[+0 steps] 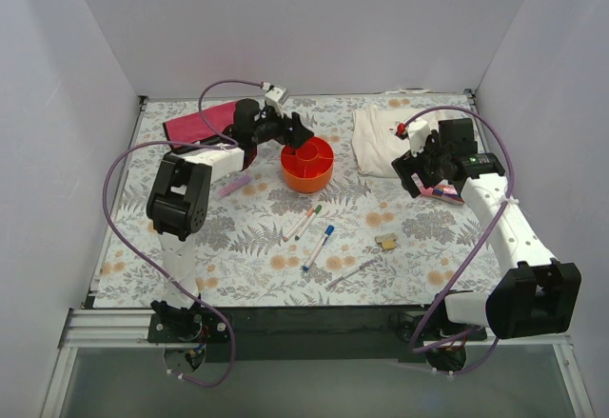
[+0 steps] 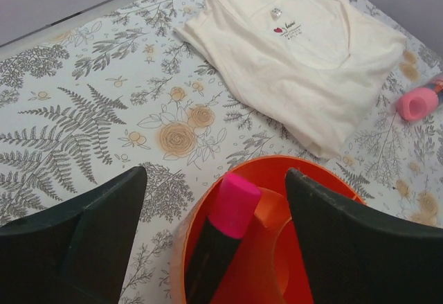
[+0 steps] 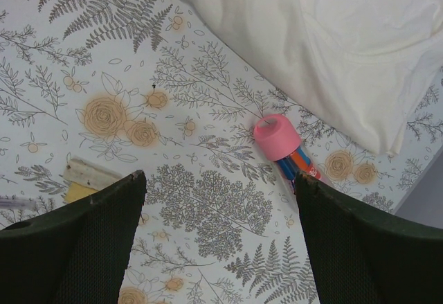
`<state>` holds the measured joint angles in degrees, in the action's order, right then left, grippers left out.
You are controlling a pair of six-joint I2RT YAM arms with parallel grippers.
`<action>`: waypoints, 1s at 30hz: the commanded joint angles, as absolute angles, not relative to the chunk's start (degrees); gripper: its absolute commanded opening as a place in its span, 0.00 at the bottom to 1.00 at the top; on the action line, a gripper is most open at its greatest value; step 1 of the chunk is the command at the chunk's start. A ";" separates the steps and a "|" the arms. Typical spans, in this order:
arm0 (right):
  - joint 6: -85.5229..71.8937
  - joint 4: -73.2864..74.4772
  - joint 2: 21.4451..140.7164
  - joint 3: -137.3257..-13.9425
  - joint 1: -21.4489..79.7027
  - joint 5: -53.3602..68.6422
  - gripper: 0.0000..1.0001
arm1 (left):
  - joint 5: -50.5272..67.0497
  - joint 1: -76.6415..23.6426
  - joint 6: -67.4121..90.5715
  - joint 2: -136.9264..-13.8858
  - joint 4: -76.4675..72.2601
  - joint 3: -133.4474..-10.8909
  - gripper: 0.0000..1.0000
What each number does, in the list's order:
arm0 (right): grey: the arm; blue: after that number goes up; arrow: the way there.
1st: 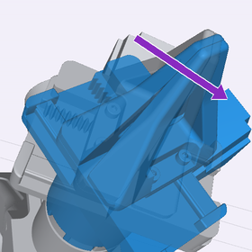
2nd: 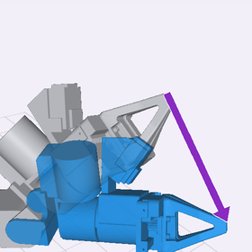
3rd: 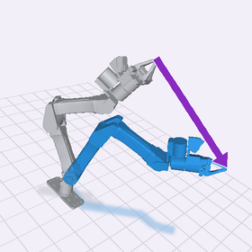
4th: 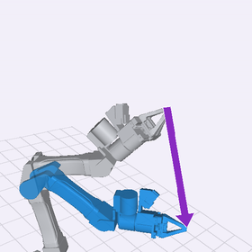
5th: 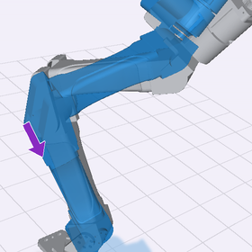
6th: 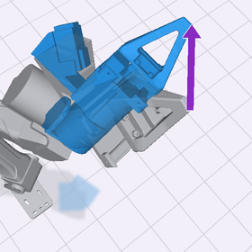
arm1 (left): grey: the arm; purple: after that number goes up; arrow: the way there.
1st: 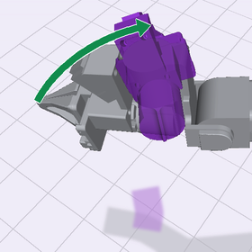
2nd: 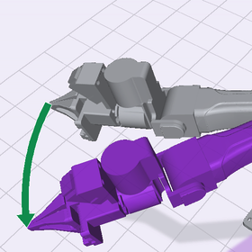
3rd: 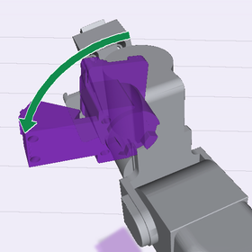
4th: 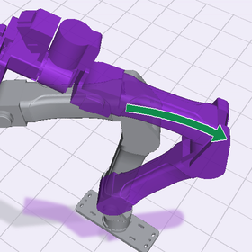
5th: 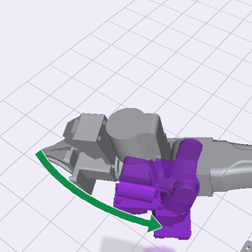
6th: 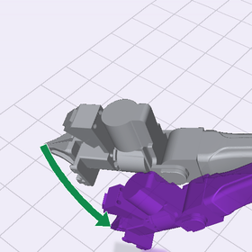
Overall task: Sort the stationery into containers
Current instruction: Place the pen in the storage box, then pick up the pen from the center of the board.
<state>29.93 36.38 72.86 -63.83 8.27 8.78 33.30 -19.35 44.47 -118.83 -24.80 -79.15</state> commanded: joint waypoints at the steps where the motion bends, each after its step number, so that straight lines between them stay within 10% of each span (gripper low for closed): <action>1: 29.36 35.77 73.91 -64.16 8.00 9.58 0.92 | 31.56 -19.51 42.02 -111.19 -17.70 -84.01 0.80; 12: 29.18 34.89 71.54 -59.50 8.09 12.83 0.93 | 21.42 -15.03 10.72 -88.68 8.39 -75.59 0.98; 15: 29.97 35.51 71.37 -58.80 8.09 14.24 0.93 | 23.72 -13.64 0.55 -92.43 31.23 -77.42 0.73; 19: 31.02 35.77 71.54 -58.54 8.00 14.94 0.93 | 27.86 -9.15 -6.75 -101.15 52.78 -83.39 0.76; 30: 31.20 34.98 70.58 -56.87 8.00 15.73 0.93 | 16.00 -9.14 -4.56 -104.94 42.80 -79.19 0.85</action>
